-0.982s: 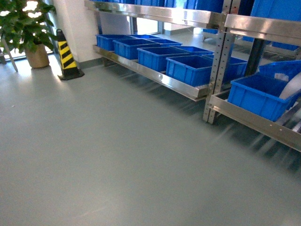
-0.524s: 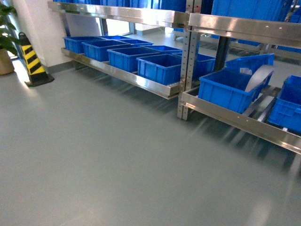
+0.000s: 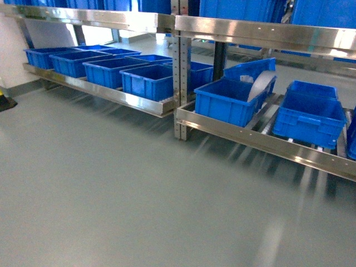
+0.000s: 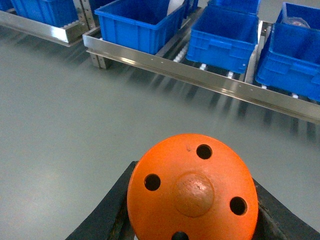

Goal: Sort blue parts and orange caps into right shelf containers

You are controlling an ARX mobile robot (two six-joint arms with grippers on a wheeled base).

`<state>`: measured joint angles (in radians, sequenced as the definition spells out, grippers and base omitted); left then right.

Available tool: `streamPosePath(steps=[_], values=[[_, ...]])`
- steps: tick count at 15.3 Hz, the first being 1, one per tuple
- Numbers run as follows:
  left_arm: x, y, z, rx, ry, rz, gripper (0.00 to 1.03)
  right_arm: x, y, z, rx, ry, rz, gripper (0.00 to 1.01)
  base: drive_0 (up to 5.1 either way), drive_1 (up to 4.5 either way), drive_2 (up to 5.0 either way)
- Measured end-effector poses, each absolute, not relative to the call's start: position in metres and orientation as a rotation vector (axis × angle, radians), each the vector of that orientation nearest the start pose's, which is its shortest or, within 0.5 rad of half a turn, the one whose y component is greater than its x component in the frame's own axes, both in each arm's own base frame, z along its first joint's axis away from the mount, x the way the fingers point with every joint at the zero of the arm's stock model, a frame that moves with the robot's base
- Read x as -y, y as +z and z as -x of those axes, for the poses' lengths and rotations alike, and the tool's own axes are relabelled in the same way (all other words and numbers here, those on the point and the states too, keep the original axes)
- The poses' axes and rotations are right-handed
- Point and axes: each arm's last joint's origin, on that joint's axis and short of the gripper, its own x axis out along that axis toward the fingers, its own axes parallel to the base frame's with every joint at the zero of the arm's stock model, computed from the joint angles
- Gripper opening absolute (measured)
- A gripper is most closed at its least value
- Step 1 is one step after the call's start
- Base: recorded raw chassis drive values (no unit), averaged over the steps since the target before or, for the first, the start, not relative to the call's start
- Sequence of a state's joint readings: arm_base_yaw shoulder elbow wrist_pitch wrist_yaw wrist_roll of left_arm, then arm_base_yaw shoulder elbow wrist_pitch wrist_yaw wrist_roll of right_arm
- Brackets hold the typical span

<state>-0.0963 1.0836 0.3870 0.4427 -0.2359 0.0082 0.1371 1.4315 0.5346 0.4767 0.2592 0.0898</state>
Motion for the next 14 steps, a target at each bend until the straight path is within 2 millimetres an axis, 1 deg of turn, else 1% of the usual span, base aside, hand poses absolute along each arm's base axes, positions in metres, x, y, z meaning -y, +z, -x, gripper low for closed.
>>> streamPosePath(steps=[14], values=[[0.014, 0.2015, -0.2153, -0.252, 0.138, -0.05, 0.44, -0.0296, 0.1719, -0.269, -0.406, -0.139, -0.006, 0.43, -1.7, -1.67, -1.7]])
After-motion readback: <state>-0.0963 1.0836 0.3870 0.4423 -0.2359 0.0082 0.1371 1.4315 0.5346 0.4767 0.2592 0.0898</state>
